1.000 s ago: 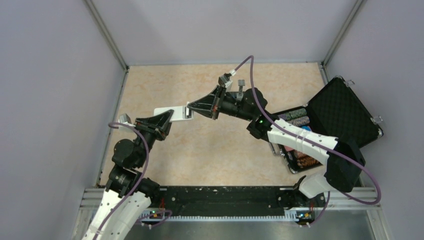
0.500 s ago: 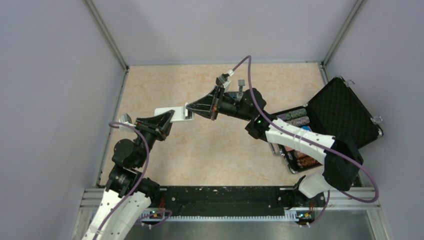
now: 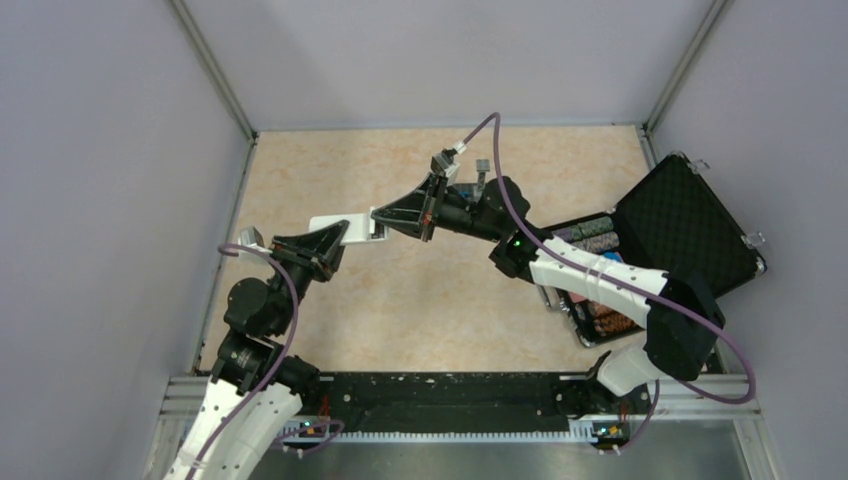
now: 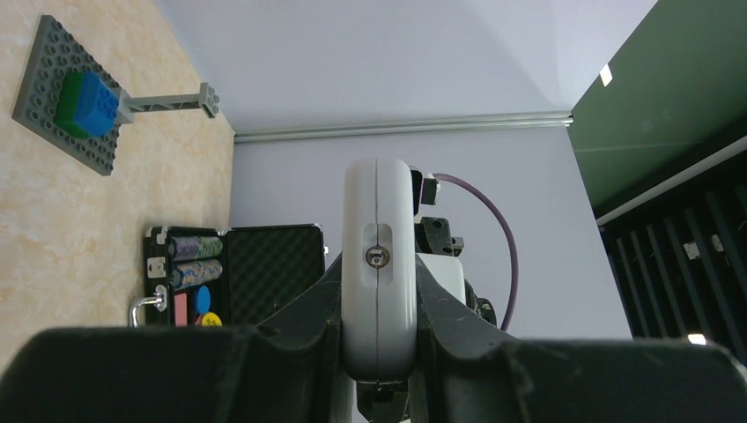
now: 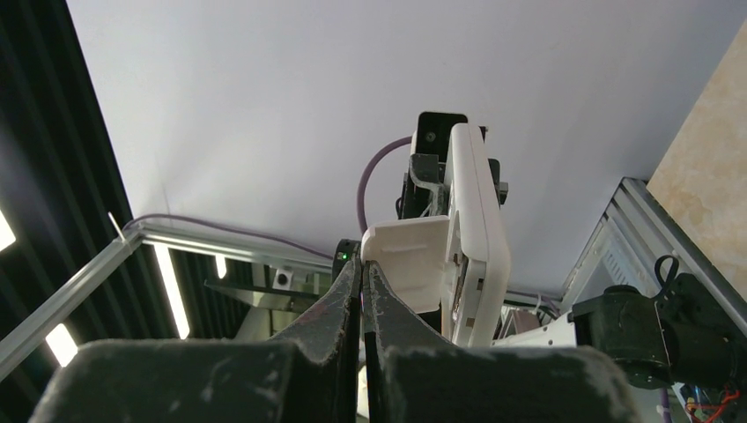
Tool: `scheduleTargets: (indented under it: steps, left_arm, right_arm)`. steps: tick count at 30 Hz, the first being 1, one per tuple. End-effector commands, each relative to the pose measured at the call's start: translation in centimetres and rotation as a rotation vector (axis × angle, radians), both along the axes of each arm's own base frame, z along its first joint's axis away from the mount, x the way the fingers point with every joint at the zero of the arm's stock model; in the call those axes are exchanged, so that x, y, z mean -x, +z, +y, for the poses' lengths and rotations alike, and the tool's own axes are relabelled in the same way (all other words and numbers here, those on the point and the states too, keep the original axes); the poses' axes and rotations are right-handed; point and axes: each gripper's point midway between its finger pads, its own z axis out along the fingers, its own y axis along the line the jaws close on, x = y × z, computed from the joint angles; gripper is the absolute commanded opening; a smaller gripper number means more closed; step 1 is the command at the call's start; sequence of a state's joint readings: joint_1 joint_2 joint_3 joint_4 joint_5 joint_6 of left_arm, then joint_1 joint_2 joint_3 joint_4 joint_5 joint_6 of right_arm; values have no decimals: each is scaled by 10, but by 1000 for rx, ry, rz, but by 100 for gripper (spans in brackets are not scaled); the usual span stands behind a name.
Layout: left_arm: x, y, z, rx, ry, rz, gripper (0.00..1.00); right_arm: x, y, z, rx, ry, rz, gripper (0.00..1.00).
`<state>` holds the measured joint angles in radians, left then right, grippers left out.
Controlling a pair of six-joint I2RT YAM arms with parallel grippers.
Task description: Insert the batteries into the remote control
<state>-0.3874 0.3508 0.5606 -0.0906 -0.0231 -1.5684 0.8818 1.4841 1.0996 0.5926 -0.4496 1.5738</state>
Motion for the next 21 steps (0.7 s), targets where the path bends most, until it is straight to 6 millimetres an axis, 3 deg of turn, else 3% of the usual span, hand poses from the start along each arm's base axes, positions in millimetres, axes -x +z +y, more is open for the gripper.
scheduleTargets:
  steps: [1, 11, 21]
  left_arm:
    - [7, 26, 3, 33, 1, -80, 0]
    - [10, 26, 5, 35, 4, -85, 0]
    - [11, 23, 5, 30, 5, -73, 0]
  right_arm:
    - [5, -3, -1, 18, 7, 2, 0]
    - [6, -20, -9, 93, -24, 11, 0]
    - [5, -30, -11, 143, -36, 34, 12]
